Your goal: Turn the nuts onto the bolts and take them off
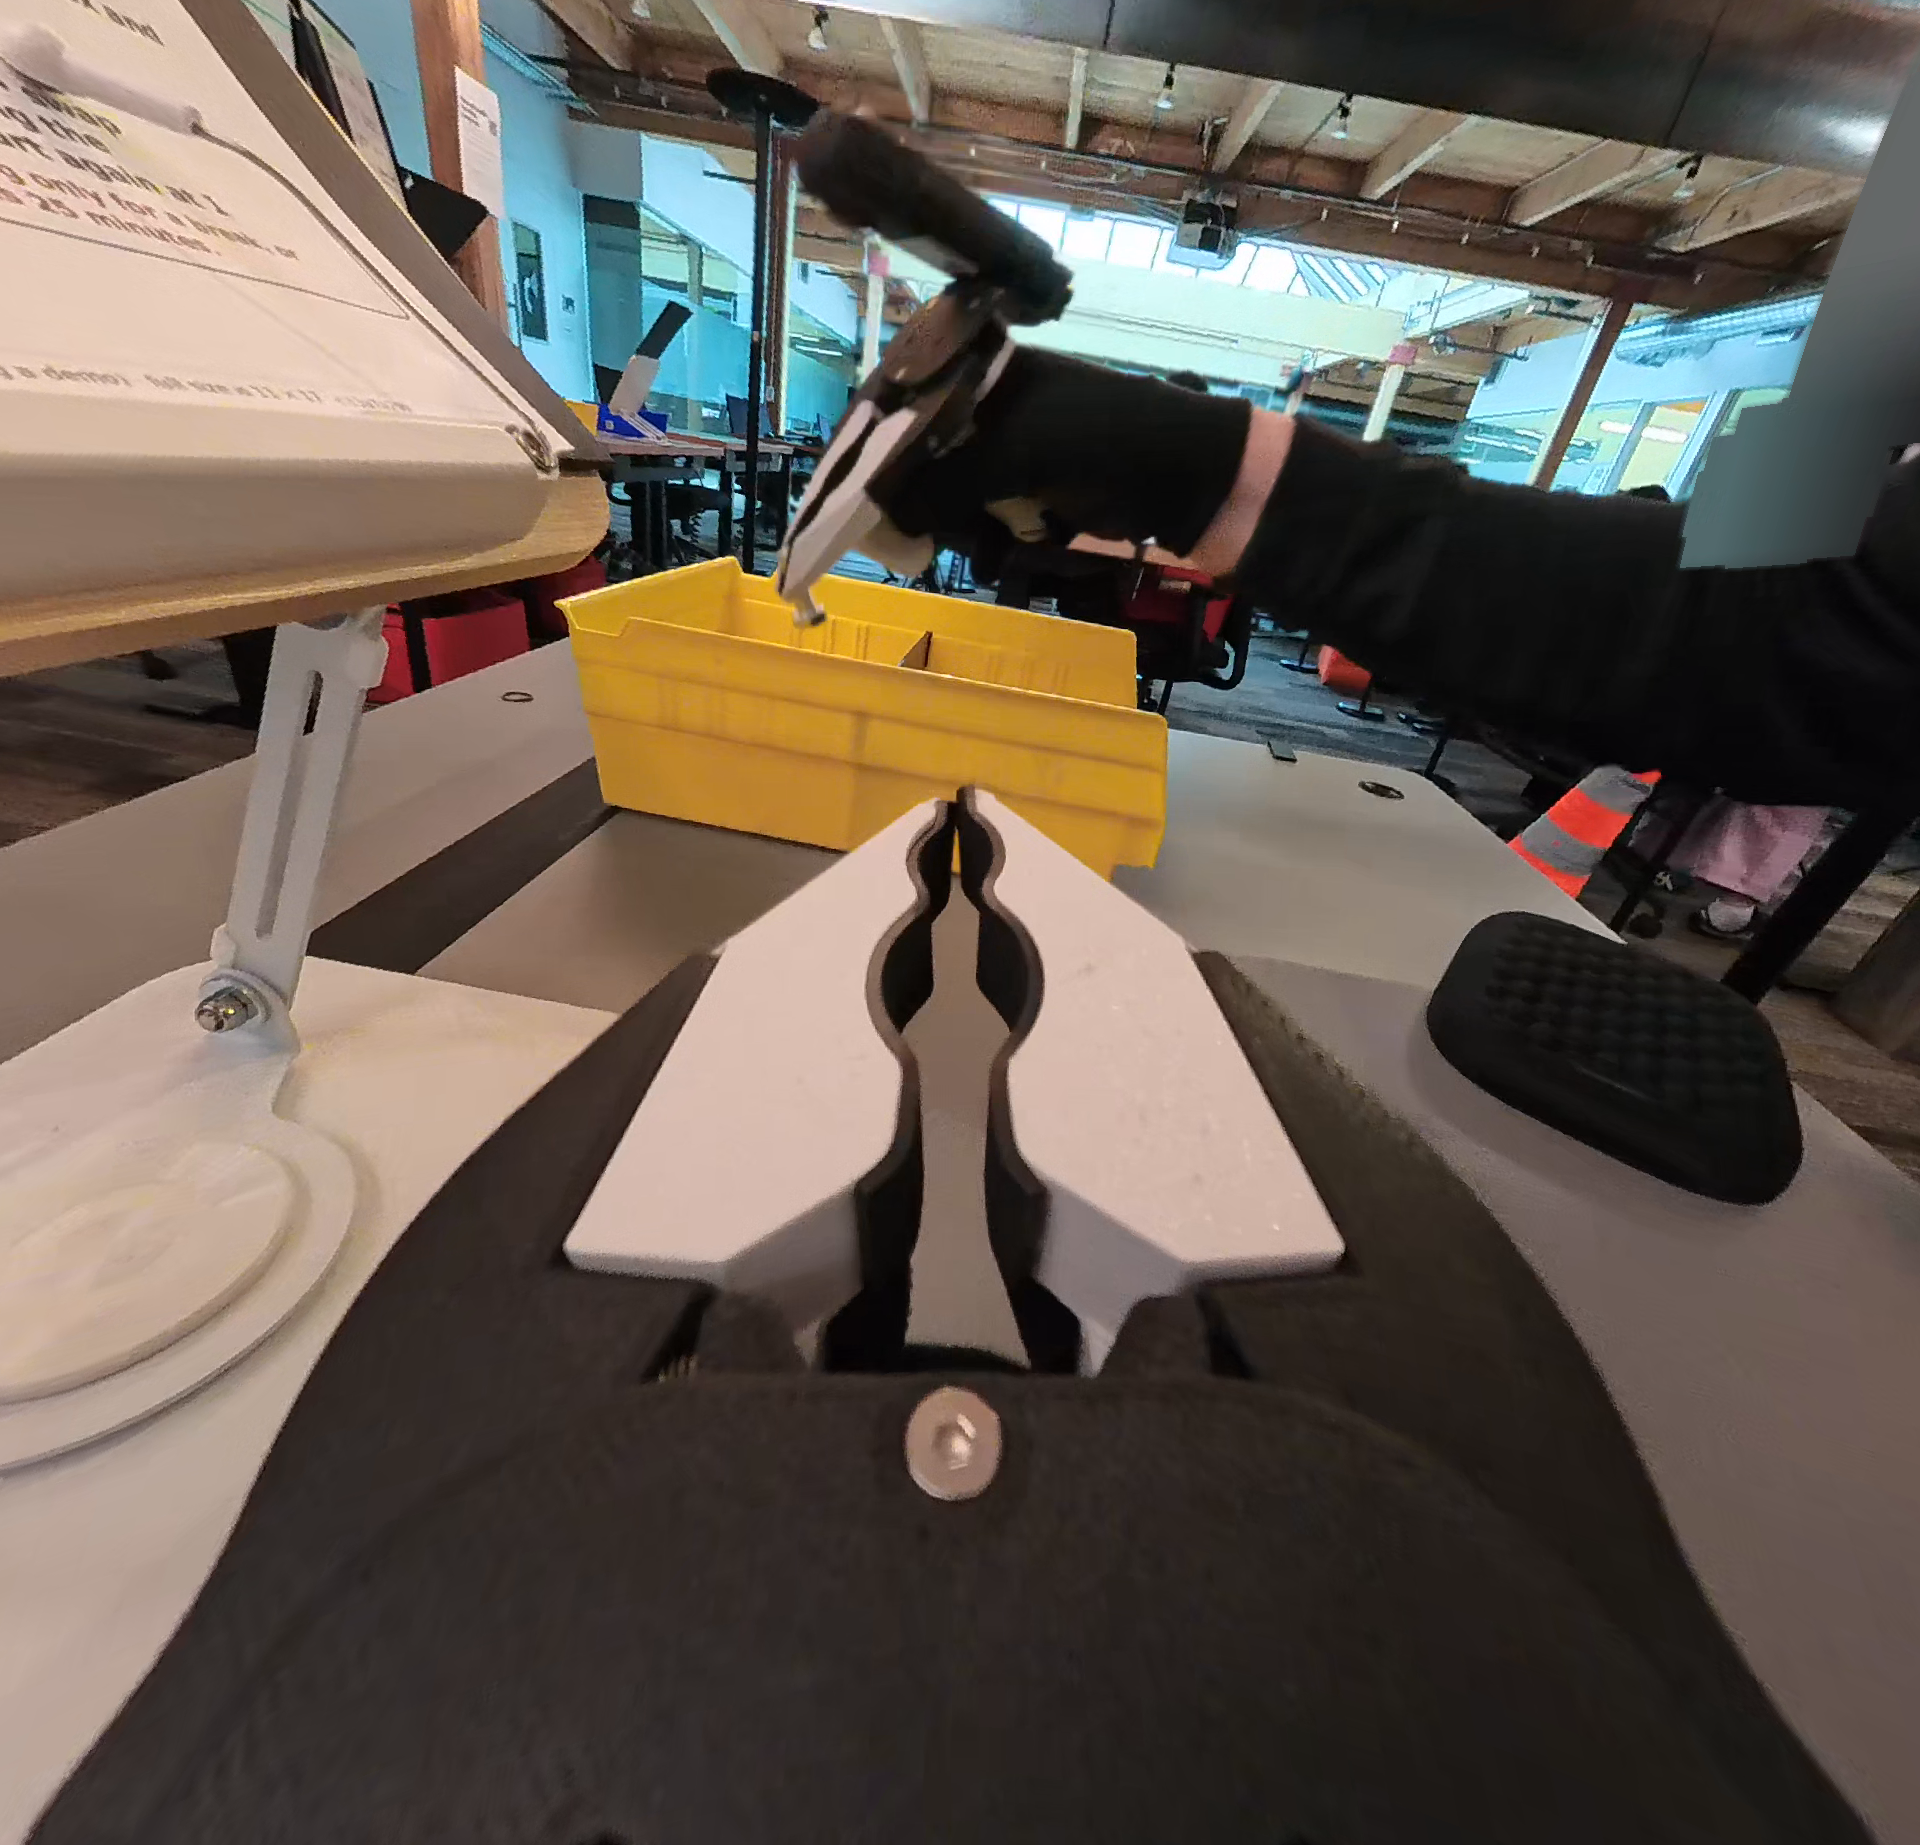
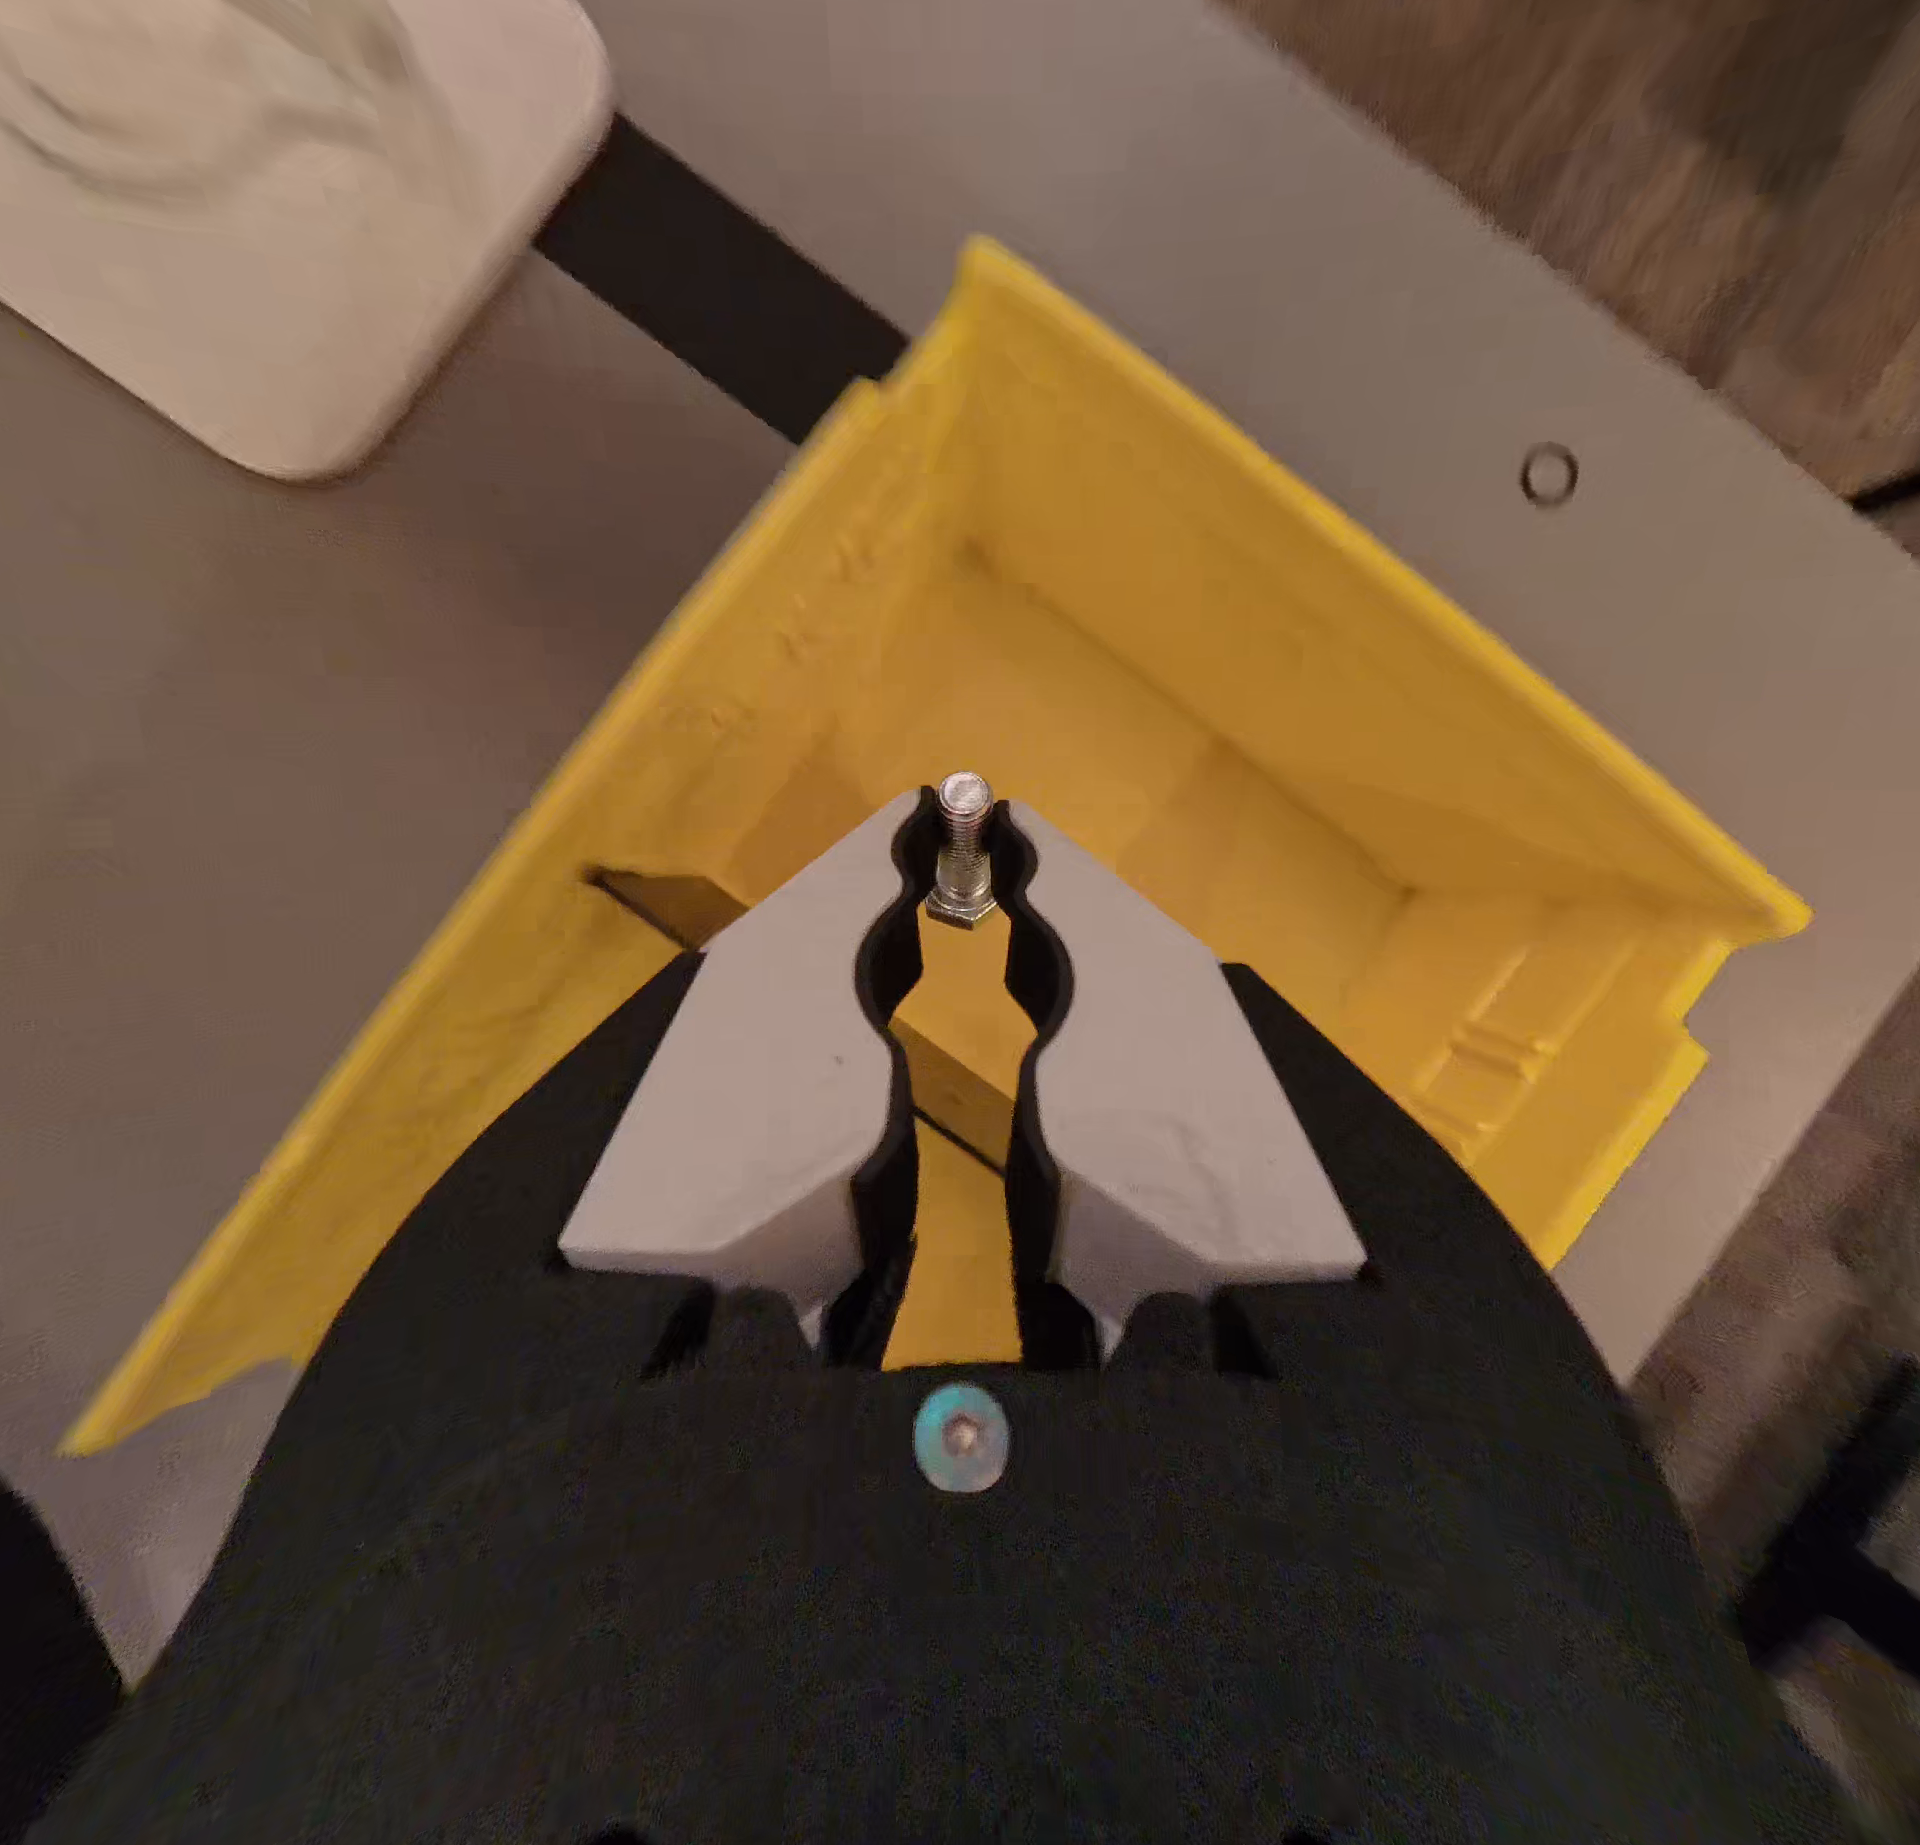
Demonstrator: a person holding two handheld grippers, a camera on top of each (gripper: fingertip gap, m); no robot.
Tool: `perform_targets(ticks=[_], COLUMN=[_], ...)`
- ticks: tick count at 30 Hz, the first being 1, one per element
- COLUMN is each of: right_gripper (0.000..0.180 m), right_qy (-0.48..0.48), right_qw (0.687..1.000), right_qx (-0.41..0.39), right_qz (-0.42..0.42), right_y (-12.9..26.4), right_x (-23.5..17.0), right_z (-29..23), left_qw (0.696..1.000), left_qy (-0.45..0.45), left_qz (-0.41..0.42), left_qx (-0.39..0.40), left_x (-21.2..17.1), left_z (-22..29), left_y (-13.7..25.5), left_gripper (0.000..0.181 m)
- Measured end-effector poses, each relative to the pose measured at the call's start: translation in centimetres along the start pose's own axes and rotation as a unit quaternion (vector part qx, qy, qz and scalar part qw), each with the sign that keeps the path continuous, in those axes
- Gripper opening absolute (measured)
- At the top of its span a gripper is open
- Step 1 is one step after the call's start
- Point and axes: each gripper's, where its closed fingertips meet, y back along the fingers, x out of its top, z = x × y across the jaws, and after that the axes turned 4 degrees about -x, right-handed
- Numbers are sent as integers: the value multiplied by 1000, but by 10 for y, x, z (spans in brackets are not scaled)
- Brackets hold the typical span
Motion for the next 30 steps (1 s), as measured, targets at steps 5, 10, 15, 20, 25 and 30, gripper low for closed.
perform_targets(ticks=[5, 10, 15, 20, 25, 30], right_gripper=[8, 10, 18, 26, 21, 13], right_qy=[13, 29, 28, 48, 55, 110], right_qw=[991, 978, 972, 982, 994, 971], right_qx=[-27, -26, -14, -57, -90, -47], right_qz=[-127, -205, -233, -175, -26, 209], right_y=[-42, -69, -82, -51, 22, 112], right_x=[-35, -49, -58, -27, 38, 119], right_z=[25, 33, 34, 37, 4, -92], left_qw=[1000, 1000, 999, 999, 999, 1000], left_qy=[7, 14, 16, 21, 21, 17], left_qz=[-1, 2, 1, 7, 4, -1], left_qx=[13, 26, 28, 26, 24, 23], left_x=[-2, -3, -3, -2, -3, -5], left_z=[-6, -12, -14, -14, -13, -12], left_y=[1, 4, 4, 5, 3, 1], left_gripper=[0, 0, 0, 0, 0, 1])
